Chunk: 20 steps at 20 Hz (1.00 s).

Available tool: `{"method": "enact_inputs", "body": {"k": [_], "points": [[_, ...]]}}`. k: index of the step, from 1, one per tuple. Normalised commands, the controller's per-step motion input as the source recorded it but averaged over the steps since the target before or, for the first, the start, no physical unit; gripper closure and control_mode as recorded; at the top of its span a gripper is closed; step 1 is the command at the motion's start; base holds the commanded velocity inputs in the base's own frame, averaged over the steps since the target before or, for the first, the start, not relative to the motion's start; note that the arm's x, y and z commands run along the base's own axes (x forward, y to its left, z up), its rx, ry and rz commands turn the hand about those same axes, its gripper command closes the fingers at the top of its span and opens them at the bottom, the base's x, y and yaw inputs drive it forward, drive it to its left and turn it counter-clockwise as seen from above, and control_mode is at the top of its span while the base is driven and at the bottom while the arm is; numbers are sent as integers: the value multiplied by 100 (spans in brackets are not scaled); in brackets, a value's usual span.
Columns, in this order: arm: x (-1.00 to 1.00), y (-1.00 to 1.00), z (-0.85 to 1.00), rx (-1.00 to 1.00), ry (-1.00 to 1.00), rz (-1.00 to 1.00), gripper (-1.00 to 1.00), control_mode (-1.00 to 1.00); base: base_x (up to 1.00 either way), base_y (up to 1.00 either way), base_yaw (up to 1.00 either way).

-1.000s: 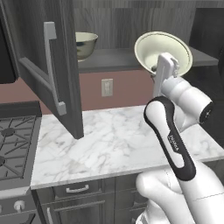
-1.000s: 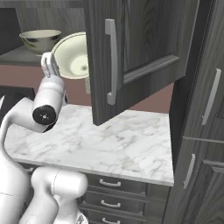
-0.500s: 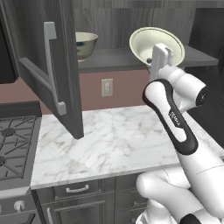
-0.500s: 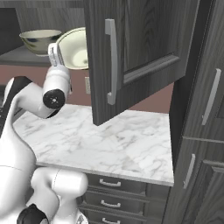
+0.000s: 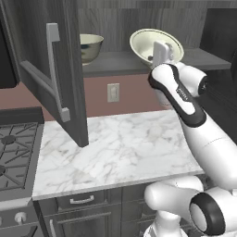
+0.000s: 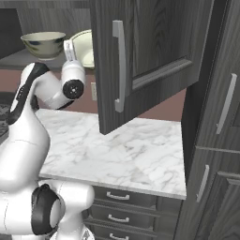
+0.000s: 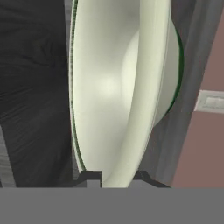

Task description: Open the cabinet. Pick the bowls from the counter and place them in the cabinet. Then close the cabinet.

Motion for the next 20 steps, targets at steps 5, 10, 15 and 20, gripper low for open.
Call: {"method": "enact_inputs", "body": {"k": [5,10,15,20], "points": [[66,0,0,0,4,5,100,-100,0,0,0],[60,-5,-1,0,7,8,100,-100,0,0,0],[58,-9,0,0,5,8,100,-100,0,0,0],[57,-15,-3,0,2,10,100,-100,0,0,0]]}}
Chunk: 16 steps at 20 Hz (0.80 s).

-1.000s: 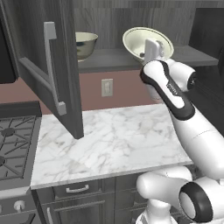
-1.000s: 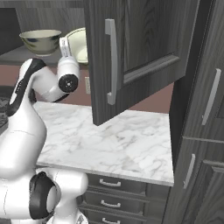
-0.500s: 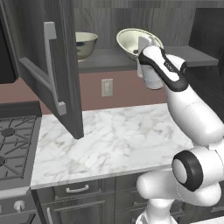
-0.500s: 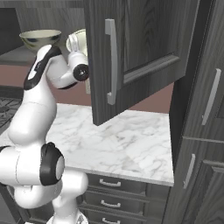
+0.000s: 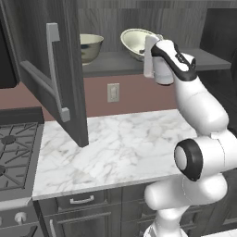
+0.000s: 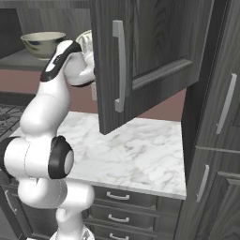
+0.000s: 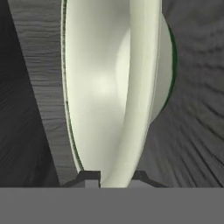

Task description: Open the cabinet. Pick the bowls from the counter and place them in the cabinet. Then close the cabinet.

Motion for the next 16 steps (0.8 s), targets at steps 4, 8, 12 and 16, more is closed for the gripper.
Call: {"method": "enact_inputs", "body": {"k": [4,8,12,16], "points": [[46,-10,-13,0,4,10,100,-100,0,0,0],[22,-9,-23,0,12,7,100,-100,0,0,0],[16,-6,-27,0,24,2,100,-100,0,0,0],[11,0,-37,0,33,0,-100,-100,0,0,0]]}}
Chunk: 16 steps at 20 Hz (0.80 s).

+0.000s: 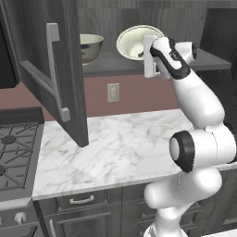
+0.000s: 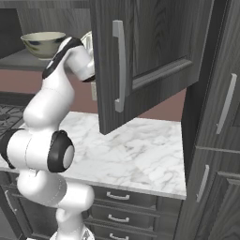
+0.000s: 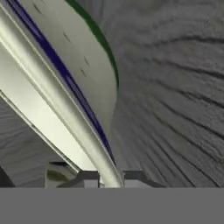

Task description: Open the cabinet. Pick the bowls from the counter and place them in the cabinet. Then close the cabinet.

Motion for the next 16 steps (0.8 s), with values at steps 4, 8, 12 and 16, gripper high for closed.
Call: {"method": "enact_inputs", "body": {"k": [4,8,12,16], "points": [[-36,-3,-3,2,6,0,-100,-100,0,0,0],[-92,0,0,7,0,0,-100,-100,0,0,0],[-100,0,0,10,0,0,-100,-100,0,0,0],[-100,0,0,7,-3,0,-100,-100,0,0,0]]}}
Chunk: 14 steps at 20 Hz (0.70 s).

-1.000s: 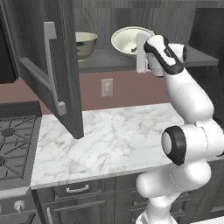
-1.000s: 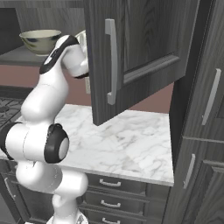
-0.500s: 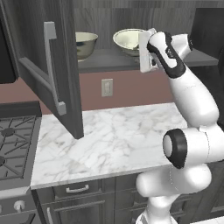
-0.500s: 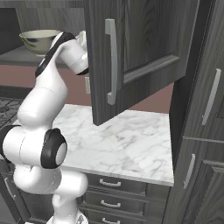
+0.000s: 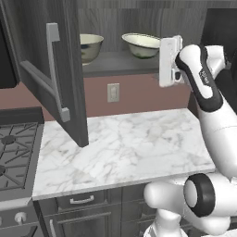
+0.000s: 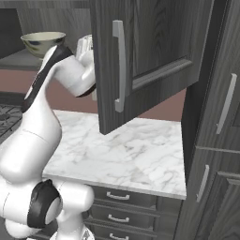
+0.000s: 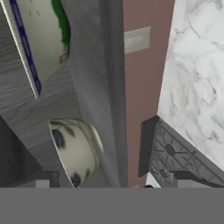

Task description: Open the cabinet. Pick the bowls from the counter and place them in the cabinet. Then close the cabinet.

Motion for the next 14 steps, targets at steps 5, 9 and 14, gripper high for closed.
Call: {"method": "enact_inputs", "body": {"k": [5,9,14], "points": [[-85,0,18,2,-10,0,-100,-100,0,0,0],[-87,0,58,0,-3,0,-100,-100,0,0,0],[-98,0,50,0,2,0,-100,-100,0,0,0]]}}
